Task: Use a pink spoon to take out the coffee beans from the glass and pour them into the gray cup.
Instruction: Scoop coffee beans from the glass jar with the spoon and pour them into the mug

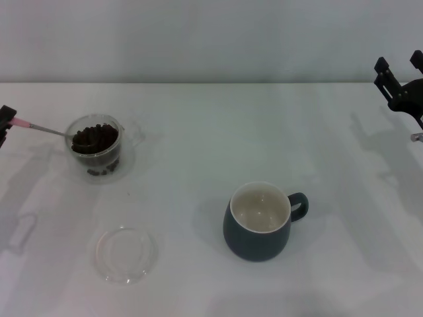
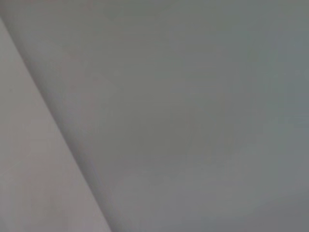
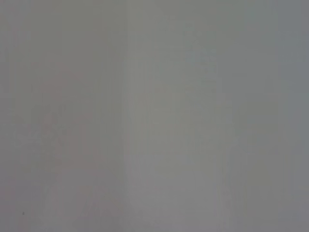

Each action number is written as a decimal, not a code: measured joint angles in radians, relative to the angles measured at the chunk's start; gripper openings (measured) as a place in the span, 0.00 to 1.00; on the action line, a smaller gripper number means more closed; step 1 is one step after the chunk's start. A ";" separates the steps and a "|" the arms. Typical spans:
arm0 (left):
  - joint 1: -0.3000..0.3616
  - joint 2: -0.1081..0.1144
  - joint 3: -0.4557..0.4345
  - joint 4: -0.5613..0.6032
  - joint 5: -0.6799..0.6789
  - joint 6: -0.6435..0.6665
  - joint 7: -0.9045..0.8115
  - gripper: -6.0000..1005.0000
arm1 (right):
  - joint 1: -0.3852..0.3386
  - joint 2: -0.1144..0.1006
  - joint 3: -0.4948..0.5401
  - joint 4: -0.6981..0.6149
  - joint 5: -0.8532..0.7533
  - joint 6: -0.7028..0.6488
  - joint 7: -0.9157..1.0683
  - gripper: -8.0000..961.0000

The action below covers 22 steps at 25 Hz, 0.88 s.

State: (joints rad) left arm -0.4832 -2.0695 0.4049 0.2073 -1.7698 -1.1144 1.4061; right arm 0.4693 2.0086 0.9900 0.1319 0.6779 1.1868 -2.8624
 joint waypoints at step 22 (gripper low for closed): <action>-0.109 -0.009 0.011 -0.137 0.090 -0.067 -0.055 0.13 | 0.000 -0.001 -0.010 -0.002 0.000 0.002 0.000 0.75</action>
State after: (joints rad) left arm -0.5918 -2.0789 0.4157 0.0706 -1.6795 -1.1813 1.3510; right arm 0.4689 2.0080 0.9804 0.1303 0.6781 1.1889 -2.8623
